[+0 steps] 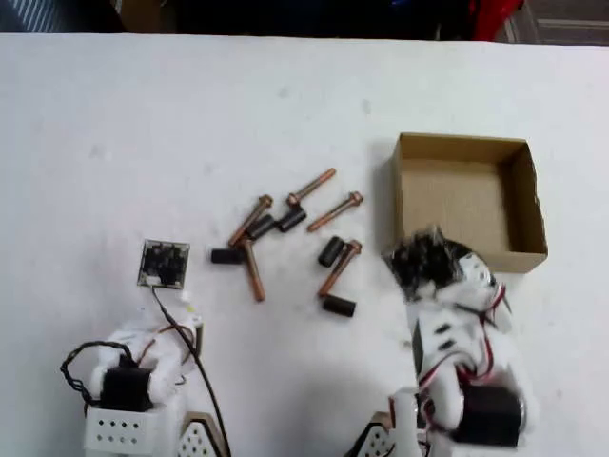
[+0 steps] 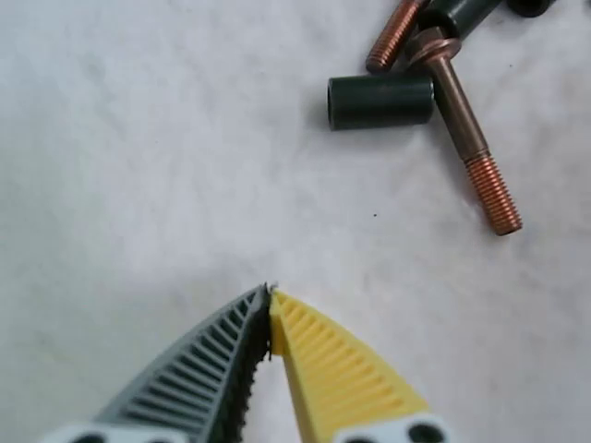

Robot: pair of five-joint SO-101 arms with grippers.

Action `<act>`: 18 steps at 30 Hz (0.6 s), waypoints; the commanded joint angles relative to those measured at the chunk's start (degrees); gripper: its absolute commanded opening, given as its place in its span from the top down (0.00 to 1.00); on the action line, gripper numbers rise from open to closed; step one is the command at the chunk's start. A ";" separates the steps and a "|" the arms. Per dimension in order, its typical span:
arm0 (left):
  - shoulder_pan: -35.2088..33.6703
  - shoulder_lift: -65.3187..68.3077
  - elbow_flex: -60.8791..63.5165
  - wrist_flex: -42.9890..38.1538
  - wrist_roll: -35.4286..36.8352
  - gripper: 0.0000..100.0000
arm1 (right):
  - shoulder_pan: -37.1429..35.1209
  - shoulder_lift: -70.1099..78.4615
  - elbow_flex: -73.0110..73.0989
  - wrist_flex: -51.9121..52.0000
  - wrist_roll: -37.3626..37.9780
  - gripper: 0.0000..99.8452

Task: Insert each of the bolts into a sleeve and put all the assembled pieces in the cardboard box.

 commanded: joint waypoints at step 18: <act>0.40 -0.31 0.00 0.26 -0.26 0.98 | -24.48 43.21 -17.58 10.42 5.36 0.87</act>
